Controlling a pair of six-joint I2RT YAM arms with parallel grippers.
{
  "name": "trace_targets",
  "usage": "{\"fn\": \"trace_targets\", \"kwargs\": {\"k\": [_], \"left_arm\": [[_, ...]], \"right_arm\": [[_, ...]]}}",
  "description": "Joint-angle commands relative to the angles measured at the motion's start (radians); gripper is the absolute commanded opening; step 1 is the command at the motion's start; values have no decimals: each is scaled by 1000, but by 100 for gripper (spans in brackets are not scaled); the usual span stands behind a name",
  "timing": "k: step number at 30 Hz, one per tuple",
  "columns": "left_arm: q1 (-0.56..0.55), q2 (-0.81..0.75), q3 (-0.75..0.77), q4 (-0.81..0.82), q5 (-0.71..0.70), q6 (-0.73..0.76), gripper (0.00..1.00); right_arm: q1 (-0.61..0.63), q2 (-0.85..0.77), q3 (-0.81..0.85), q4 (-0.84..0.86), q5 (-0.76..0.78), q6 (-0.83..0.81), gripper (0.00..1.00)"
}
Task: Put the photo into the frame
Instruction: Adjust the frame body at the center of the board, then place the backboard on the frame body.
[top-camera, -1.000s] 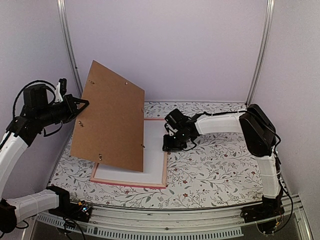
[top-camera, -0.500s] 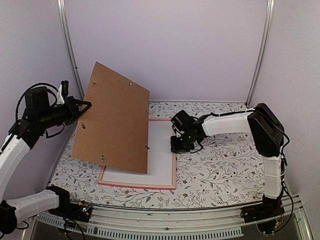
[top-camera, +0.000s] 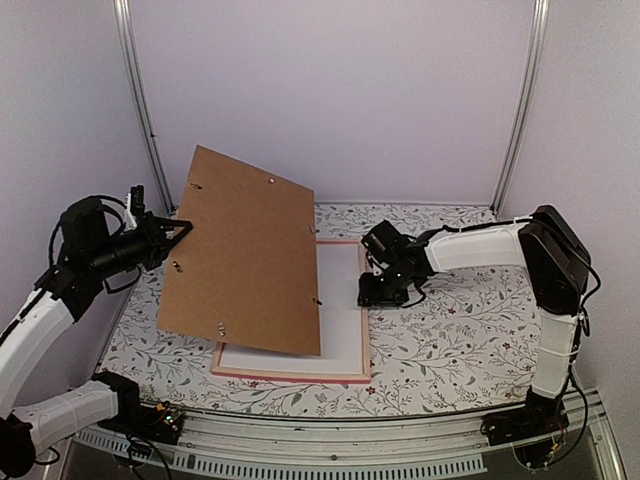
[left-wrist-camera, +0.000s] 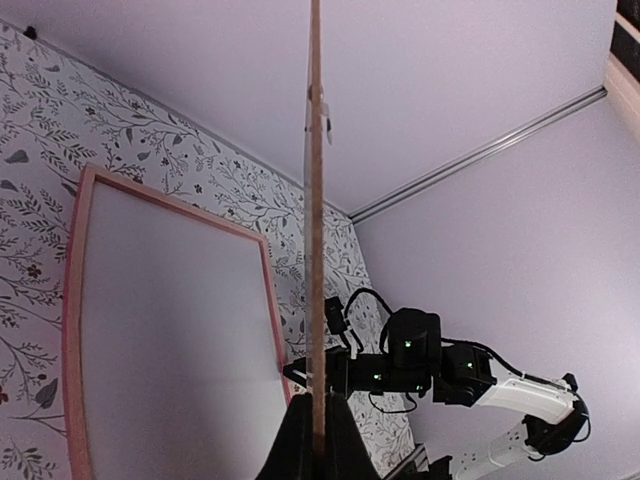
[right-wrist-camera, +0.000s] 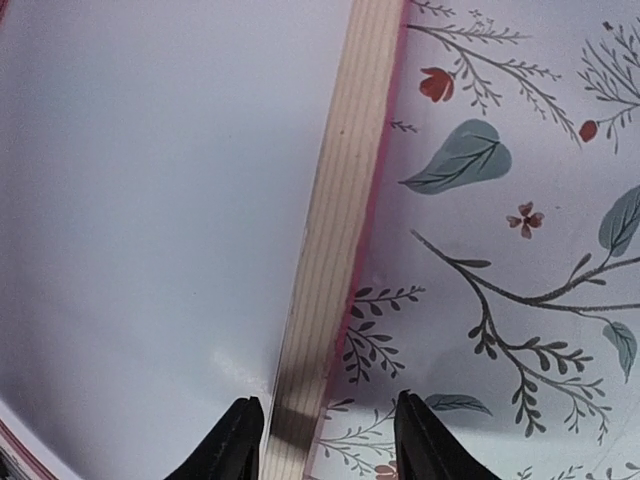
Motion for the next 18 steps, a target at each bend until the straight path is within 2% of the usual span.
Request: {"fn": "trace_targets", "kwargs": {"k": [1,6,15,18], "left_arm": [[-18,-35,-51,220,6,-122,0],[-44,-7,-127,333,6,-197,0],[-115,129,-158,463,-25,-211,0],[-128,160,-158,478,-46,-199,0]], "right_arm": [[-24,-99,-17,5,-46,12,57],[-59,-183,-38,11,-59,4,66],[-122,-276,-95,7,-58,-29,67],[-122,-298,-115,49,-126,-50,67]]}}
